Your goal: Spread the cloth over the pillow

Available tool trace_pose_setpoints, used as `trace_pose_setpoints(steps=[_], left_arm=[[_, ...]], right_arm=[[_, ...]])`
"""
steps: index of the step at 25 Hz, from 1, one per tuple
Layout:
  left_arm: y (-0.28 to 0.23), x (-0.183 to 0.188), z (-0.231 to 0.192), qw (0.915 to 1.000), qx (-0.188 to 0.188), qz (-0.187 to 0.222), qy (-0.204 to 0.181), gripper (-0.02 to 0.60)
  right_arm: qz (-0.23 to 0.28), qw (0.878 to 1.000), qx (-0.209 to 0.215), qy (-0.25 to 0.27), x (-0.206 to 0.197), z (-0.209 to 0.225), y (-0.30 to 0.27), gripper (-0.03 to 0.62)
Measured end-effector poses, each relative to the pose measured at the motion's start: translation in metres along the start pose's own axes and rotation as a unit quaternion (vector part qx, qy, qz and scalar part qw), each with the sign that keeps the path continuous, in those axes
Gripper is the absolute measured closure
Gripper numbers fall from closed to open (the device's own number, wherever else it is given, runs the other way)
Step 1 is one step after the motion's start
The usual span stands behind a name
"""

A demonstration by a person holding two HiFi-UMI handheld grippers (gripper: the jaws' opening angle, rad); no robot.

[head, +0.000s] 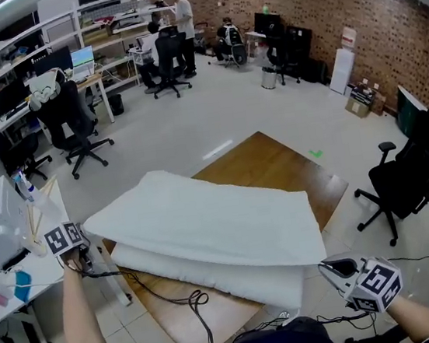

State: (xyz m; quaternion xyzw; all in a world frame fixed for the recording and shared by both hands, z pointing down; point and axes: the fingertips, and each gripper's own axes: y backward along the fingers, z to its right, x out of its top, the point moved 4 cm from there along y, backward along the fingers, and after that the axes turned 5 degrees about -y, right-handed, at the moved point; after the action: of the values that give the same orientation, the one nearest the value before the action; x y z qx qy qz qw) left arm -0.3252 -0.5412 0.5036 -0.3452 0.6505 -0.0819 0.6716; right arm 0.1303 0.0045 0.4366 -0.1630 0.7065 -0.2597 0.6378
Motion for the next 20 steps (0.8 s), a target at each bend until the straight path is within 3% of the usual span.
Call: trace_pose_setpoints(steps=[7, 12, 20], left_arm=[[0.009, -0.024, -0.021, 0.9997, 0.015, -0.011, 0.017, 0.572], [0.008, -0.042, -0.028, 0.9991, 0.032, -0.028, 0.007, 0.572], [0.007, -0.059, -0.037, 0.9959, 0.073, -0.052, 0.014, 0.574]], right_arm=[[-0.024, 0.999, 0.042, -0.004, -0.022, -0.033, -0.001, 0.579], [-0.054, 0.996, 0.07, -0.009, -0.044, -0.047, -0.008, 0.579], [-0.089, 0.989, 0.115, -0.019, -0.074, -0.068, -0.02, 0.579]])
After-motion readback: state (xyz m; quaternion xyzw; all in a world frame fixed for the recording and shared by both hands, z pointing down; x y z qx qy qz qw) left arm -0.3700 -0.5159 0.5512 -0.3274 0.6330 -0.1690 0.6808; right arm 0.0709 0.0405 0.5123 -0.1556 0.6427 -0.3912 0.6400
